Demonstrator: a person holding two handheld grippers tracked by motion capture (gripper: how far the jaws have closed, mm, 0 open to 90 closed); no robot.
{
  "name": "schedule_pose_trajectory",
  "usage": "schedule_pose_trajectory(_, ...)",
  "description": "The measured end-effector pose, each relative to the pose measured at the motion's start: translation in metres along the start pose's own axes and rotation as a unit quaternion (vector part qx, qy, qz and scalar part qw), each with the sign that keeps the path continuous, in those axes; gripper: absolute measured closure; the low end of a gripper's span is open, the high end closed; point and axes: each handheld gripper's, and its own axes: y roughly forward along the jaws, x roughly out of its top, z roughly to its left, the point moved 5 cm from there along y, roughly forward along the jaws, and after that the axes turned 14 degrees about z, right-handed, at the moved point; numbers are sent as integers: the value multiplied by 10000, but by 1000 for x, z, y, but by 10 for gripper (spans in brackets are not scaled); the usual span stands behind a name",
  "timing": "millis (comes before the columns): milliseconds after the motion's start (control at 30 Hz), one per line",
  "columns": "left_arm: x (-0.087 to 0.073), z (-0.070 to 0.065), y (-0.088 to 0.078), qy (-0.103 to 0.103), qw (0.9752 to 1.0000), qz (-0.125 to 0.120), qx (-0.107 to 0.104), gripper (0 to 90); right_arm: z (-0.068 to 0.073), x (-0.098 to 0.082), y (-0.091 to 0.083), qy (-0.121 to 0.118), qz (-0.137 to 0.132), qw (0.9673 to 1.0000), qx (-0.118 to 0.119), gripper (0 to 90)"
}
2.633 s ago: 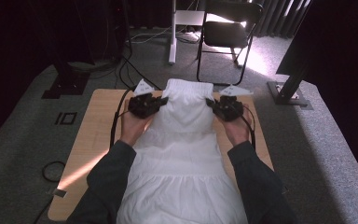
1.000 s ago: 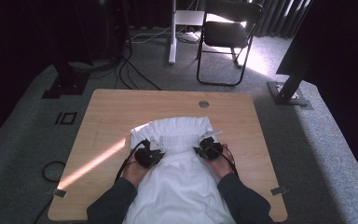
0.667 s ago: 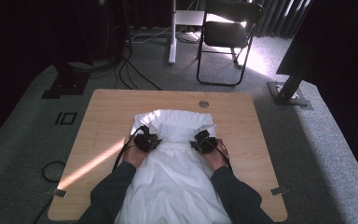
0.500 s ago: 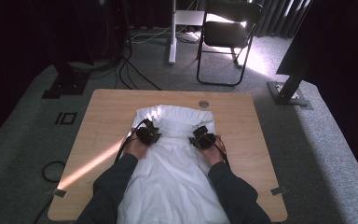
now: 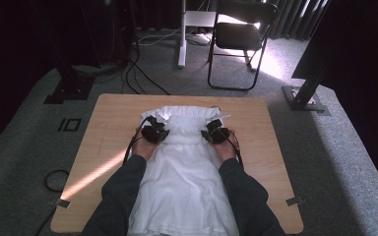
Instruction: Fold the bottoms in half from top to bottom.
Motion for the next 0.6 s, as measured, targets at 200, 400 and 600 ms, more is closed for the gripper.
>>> schedule_pose_trajectory(200, 24, -7, -78, 21, 9945, -1046, -81, 853, 7, 17, -75, -411, -875, 9952, -123, 860)
schedule_pose_trajectory(400, 30, -33, -144, 454, 9860, -1601, -82, 852, 12, 25, -145, -510, -1637, 9852, -7, 859)
schedule_pose_trajectory(600, -12, -50, -146, 688, 9869, -1422, -312, 847, 34, -15, -154, -916, -1451, 9850, 185, 858)
